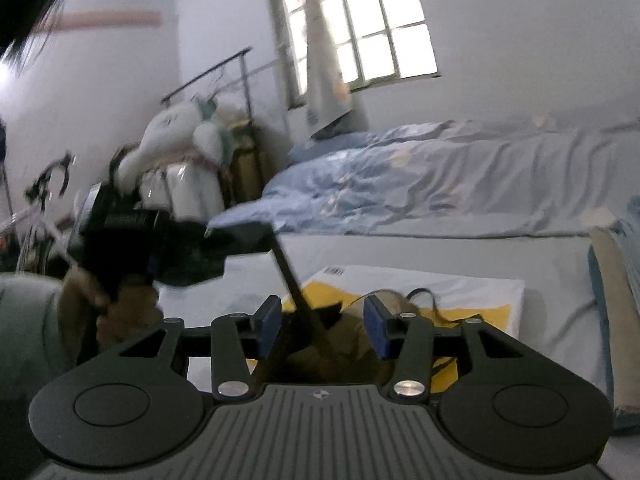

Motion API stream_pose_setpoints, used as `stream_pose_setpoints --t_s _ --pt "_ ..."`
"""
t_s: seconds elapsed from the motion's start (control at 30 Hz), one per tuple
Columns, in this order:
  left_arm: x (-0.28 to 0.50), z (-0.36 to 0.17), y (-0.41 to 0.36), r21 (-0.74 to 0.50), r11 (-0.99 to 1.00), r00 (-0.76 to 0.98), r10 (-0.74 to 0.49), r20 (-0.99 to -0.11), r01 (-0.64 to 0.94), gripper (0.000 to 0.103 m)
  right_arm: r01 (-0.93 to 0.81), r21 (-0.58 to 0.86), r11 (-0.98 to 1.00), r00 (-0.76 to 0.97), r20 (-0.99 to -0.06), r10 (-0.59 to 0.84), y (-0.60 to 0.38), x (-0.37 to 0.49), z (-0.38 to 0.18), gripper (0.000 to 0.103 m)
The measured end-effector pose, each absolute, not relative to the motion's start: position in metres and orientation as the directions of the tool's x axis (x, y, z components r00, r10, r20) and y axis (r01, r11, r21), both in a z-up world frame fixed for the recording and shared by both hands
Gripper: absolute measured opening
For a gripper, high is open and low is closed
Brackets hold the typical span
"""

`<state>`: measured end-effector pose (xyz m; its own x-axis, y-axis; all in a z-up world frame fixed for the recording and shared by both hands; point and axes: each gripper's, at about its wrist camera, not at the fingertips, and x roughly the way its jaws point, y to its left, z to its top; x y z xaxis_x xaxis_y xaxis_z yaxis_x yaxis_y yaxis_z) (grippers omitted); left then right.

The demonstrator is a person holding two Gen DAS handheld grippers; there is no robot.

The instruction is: Lace up shoes with both hands

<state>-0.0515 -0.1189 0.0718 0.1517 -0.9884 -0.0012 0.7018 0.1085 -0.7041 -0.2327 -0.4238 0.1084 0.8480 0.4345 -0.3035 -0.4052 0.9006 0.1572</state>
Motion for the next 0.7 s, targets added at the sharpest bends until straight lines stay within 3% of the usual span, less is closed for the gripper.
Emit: stream_pose_setpoints --t_s 0.23,0.4,0.5,0.7 --pt "-0.05 0.067 -0.119 -0.732 0.065 0.132 -0.991 0.035 0.678 0.0 -0.426 0.117 0.897 0.823 -0.363 0.437 -0.407 -0.229 0.099 0.038" --pt "-0.048 0.064 -0.117 -0.759 0.03 0.138 -0.987 0.079 0.65 0.0 -0.394 0.111 0.912 0.822 -0.4 0.404 -0.401 -0.219 0.086 0.038" --pt "-0.046 0.062 -0.116 -0.771 0.017 0.146 -0.984 0.099 0.636 0.0 -0.385 0.147 0.911 0.821 -0.396 0.411 -0.403 -0.217 0.084 0.038" --pt "-0.039 0.057 -0.11 -0.805 -0.046 0.168 -0.97 0.178 0.592 0.0 -0.341 0.404 0.849 0.81 -0.331 0.483 -0.426 -0.21 0.076 0.038"
